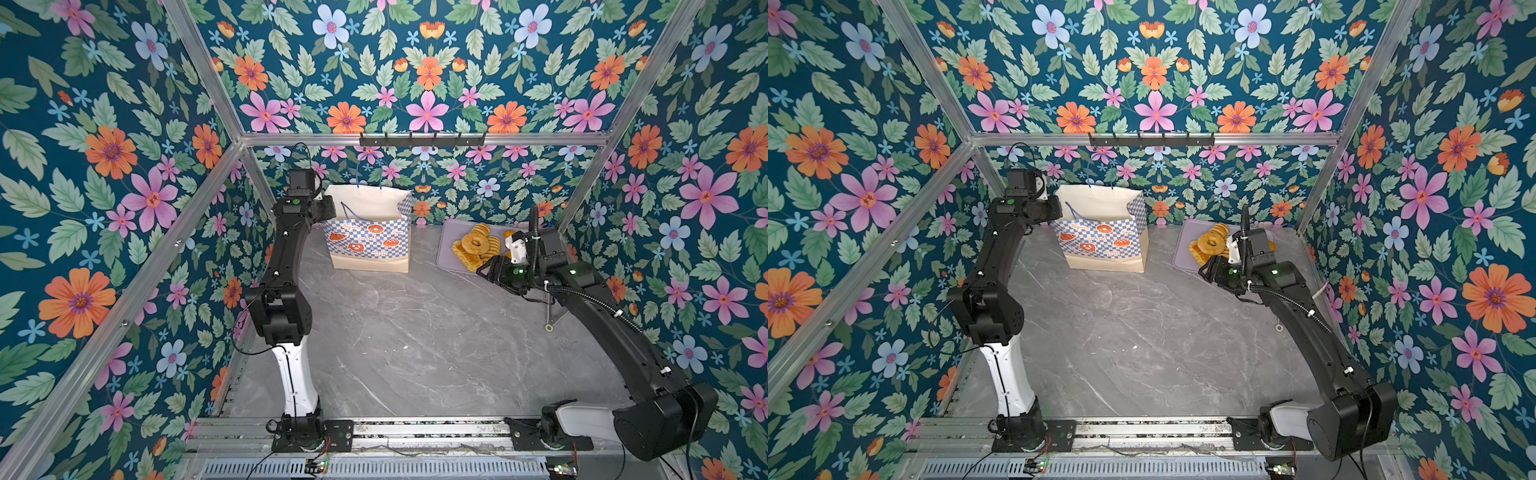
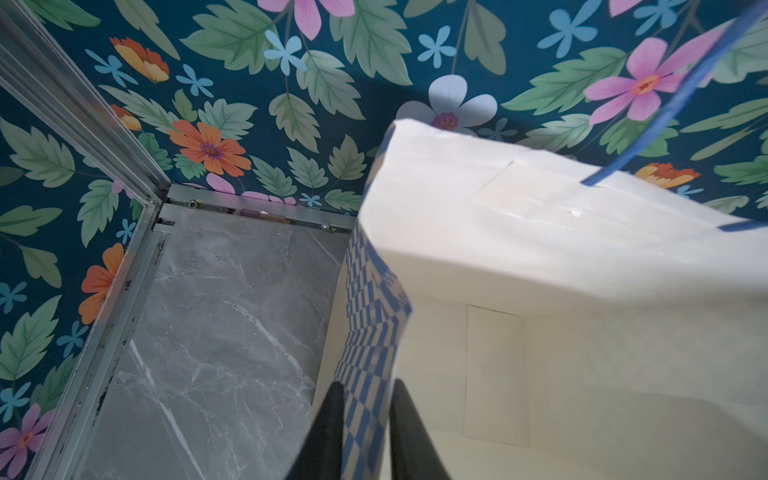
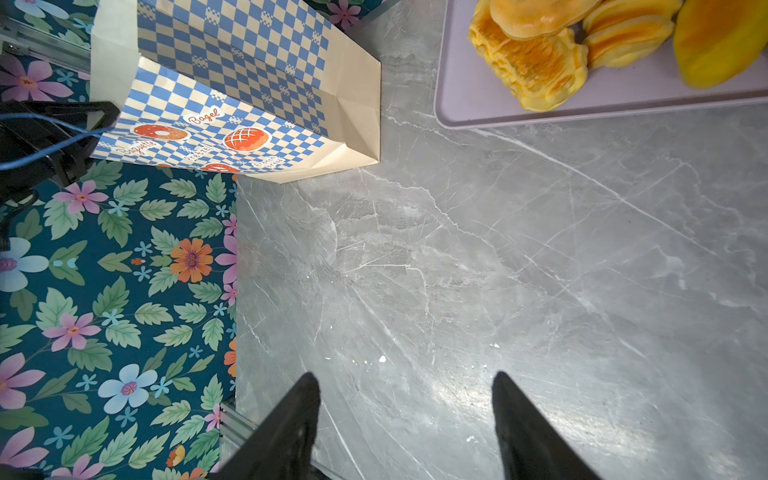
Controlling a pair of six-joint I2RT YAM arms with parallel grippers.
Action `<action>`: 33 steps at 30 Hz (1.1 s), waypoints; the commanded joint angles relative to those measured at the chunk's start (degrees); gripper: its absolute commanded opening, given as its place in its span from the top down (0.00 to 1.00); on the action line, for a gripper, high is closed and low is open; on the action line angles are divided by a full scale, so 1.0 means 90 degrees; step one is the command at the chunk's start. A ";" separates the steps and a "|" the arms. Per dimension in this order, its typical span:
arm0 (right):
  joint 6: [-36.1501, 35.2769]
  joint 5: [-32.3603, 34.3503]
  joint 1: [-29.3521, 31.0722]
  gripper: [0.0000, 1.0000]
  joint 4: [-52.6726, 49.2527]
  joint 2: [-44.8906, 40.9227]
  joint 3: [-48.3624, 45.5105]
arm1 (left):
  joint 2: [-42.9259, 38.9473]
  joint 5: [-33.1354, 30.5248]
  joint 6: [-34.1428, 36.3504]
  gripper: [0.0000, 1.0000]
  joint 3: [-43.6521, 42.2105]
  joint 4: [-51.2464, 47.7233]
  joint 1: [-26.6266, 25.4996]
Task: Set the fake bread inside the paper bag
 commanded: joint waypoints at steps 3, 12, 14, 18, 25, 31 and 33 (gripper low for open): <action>0.0117 -0.0061 0.0009 0.35 0.0165 0.0006 -0.0014 | -0.0578 0.0076 -0.0280 1.00 -0.0546 0.0203 -0.0003; 0.0156 -0.0162 0.0170 0.37 0.0324 0.0150 0.0067 | -0.2343 0.0208 -0.0919 1.00 -0.2877 0.0447 -0.0006; 0.0138 -0.0116 0.0292 0.37 0.0338 0.0227 0.0096 | -0.2802 0.0290 -0.1045 1.00 -0.3355 0.0443 -0.0005; 0.0151 -0.0079 0.0519 0.37 0.0421 0.0459 0.0191 | -0.3658 0.0528 -0.1183 1.00 -0.4101 0.0367 -0.0005; 0.0136 0.0117 0.1030 0.38 0.0529 0.1071 0.0520 | -0.4638 0.1047 -0.1093 1.00 -0.4709 -0.0117 -0.0005; 0.0127 0.0151 0.1337 0.41 0.0612 0.1736 0.0816 | -0.5065 0.1467 -0.0895 1.00 -0.5039 -0.0510 0.0005; 0.0143 0.0104 0.1362 0.41 0.0693 0.1925 0.0851 | -0.5112 0.1441 -0.0808 1.00 -0.5091 -0.0592 0.0005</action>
